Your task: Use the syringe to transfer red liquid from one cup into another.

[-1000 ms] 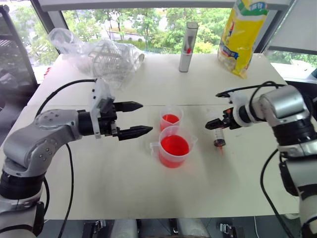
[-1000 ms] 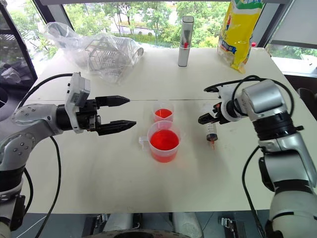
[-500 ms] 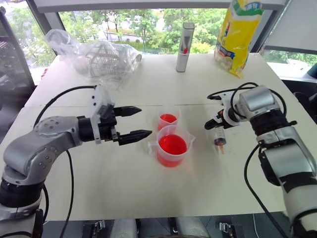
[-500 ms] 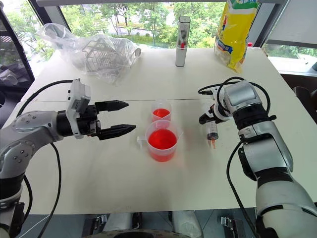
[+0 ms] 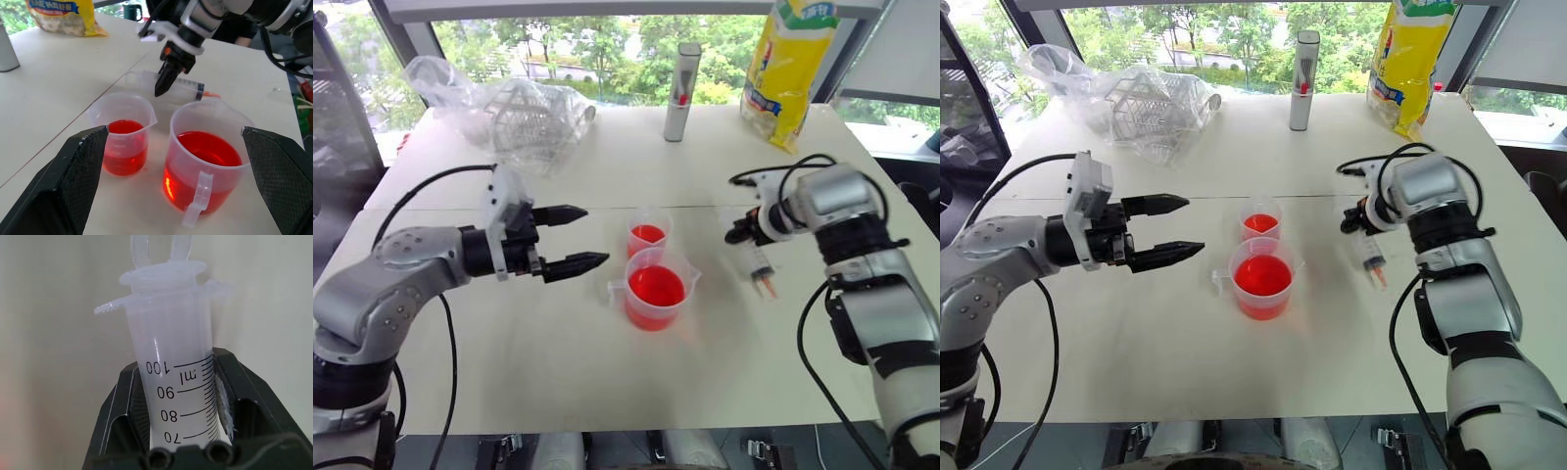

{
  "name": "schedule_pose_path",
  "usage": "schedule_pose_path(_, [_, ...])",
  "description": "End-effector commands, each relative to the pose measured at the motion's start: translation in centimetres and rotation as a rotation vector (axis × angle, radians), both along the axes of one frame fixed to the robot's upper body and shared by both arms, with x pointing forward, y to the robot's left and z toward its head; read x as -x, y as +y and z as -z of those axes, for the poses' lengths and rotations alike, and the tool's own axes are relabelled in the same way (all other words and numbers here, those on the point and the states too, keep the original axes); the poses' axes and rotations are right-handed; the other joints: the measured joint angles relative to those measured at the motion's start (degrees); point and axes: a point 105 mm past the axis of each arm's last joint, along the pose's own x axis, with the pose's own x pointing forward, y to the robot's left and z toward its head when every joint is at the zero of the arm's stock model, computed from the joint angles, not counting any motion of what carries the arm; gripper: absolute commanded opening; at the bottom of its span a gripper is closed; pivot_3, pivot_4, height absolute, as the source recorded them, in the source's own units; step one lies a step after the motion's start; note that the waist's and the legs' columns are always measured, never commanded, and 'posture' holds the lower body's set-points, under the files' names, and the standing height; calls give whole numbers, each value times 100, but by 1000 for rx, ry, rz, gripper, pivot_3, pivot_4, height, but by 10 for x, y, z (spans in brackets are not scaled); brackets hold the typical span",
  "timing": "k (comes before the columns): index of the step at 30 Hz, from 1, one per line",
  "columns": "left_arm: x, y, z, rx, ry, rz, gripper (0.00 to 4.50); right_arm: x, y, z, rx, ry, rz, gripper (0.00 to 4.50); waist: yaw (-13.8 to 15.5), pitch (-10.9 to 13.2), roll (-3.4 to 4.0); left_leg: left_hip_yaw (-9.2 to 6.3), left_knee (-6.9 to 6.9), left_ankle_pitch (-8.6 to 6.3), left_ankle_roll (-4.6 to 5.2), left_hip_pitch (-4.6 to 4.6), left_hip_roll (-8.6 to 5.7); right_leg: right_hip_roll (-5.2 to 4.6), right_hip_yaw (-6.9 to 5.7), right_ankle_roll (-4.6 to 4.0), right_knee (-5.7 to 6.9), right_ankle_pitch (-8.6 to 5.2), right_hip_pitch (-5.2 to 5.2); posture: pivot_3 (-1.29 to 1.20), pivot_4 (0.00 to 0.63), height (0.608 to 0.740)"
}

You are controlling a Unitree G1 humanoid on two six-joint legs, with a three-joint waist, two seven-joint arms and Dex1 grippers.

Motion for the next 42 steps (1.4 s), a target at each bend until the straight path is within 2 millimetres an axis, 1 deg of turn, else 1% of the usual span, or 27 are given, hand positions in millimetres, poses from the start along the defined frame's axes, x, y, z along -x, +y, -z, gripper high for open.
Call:
schedule_pose_path(1, [-4, 6, -25, 26, -90, -4, 4500, 10, 25, -98, -103, -494, -298, 1397, 38, 0, 0, -1, -2, 0, 0, 0, 0, 0, -2, 0, -1, 0, 0, 0, 150, 740])
schedule_pose_path(2, [-6, 7, -29, 33, -96, -5, 4500, 21, 33, -116, -118, -608, -392, 1397, 46, 0, 0, -8, -6, 0, 0, -4, -1, 0, -11, 1, -8, 0, 3, 0, 150, 740])
schedule_pose_path(3, [-7, 7, -31, 37, -99, -5, 4500, 30, 37, -125, -125, -676, -444, 1397, 43, -1, 1, -10, -7, -1, 1, -3, -2, 2, -18, 2, -10, -1, 5, 0, 150, 740])
schedule_pose_path(6, [-13, 9, -37, 36, -115, 2, 4500, 51, 42, -137, -141, -782, -495, 1397, -1, -3, -1, -12, -9, -1, 1, 4, 1, 4, -22, 2, -10, -1, 13, 0, 150, 740])
schedule_pose_path(7, [-16, 9, -41, 40, -124, 9, 4500, 63, 52, -146, -180, -868, -557, 1397, -3, -4, -2, -12, -6, -1, 0, 9, 2, 3, -21, 2, -8, 0, 17, 0, 150, 740])
schedule_pose_path(8, [-18, 8, -44, 45, -130, 18, 4500, 77, 63, -152, -227, -925, -633, 1397, -2, -3, -2, -13, -4, -1, 0, 12, 3, 1, -20, 2, -6, 0, 24, 0, 150, 740])
schedule_pose_path(9, [-20, 9, -47, 49, -133, 24, 4500, 87, 70, -155, -260, -963, -685, 1397, -6, -3, -1, -12, 0, -1, 0, 14, 2, 2, -19, 2, -4, 0, 24, 0, 150, 740])
schedule_pose_path(11, [-23, 9, -50, 40, -145, 41, 4500, 109, 86, -156, -334, -1007, -798, 1397, -11, -2, 1, -9, 1, -1, 0, 17, 2, 5, -19, 2, 0, 0, 23, 0, 150, 740])
schedule_pose_path(13, [-26, 8, -55, 35, -151, 60, 4500, 128, 98, -149, -381, -1021, -901, 1397, 2, -3, 0, -10, 1, 0, 0, 17, 2, 5, -20, 2, 2, 0, 24, 0, 150, 740])
schedule_pose_path(15, [-27, 6, -59, 37, -155, 80, 4500, 138, 106, -140, -409, -1024, -962, 1397, 8, -3, 0, -13, 1, -1, 0, 17, 3, 4, -23, 2, 2, 0, 26, 0, 150, 740])
schedule_pose_path(17, [-29, 5, -63, 36, -157, 98, 4500, 141, 113, -135, -446, -1032, -979, 1397, 9, -3, -2, -12, 3, 0, 0, 15, 2, 0, -22, 2, 1, 0, 26, 0, 150, 740])
schedule_pose_path(21, [-30, 2, -66, 16, -160, 123, 4500, 142, 125, -128, -548, -1018, -983, 1397, -6, -3, -1, -8, 8, 0, 1, 15, 1, 1, -20, 2, 2, 0, 25, 0, 150, 740])
schedule_pose_path(24, [-30, 0, -68, 9, -165, 143, 4500, 138, 129, -117, -567, -1006, -974, 1397, 4, -3, -1, -12, 6, 0, 1, 15, 2, 4, -22, 1, 3, -1, 25, 0, 150, 740])
schedule_pose_path(27, [-29, -4, -67, -4, -159, 163, 4500, 134, 132, -102, -598, -972, -955, 1397, 3, -3, -1, -13, 5, 0, 1, 12, 2, 4, -21, 1, 3, -1, 23, 0, 150, 740])
schedule_pose_path(29, [-24, -8, -66, -9, -149, 194, 4500, 132, 135, -90, -629, -942, -950, 1397, 3, -5, -3, -11, 7, 0, 1, 12, 1, 3, -21, 1, 3, -1, 23, 0, 150, 740])
schedule_pose_path(32, [-21, -10, -68, -7, -144, 214, 4500, 131, 137, -83, -643, -928, -949, 1397, 3, -4, -2, -12, 8, 0, 1, 12, 1, 4, -21, 1, 5, -1, 23, 0, 150, 740])
schedule_pose_path(35, [-17, -12, -71, -4, -138, 233, 4500, 130, 139, -68, -643, -904, -949, 1397, 6, -4, -2, -12, 8, 0, 1, 12, 1, 4, -21, 1, 5, -1, 23, 0, 150, 740])
schedule_pose_path(38, [-10, -21, -76, 11, -135, 278, 4500, 127, 141, -51, -634, -886, -943, 1397, 8, -4, -2, -14, 9, 0, 1, 12, 1, 4, -22, 1, 5, -1, 24, 0, 150, 740])
schedule_pose_path(42, [-6, -33, -73, 16, -119, 321, 4500, 124, 144, -39, -631, -886, -937, 1397, 4, -4, -2, -12, 11, 0, 1, 12, 0, 4, -22, 2, 6, -1, 25, 0, 150, 740])
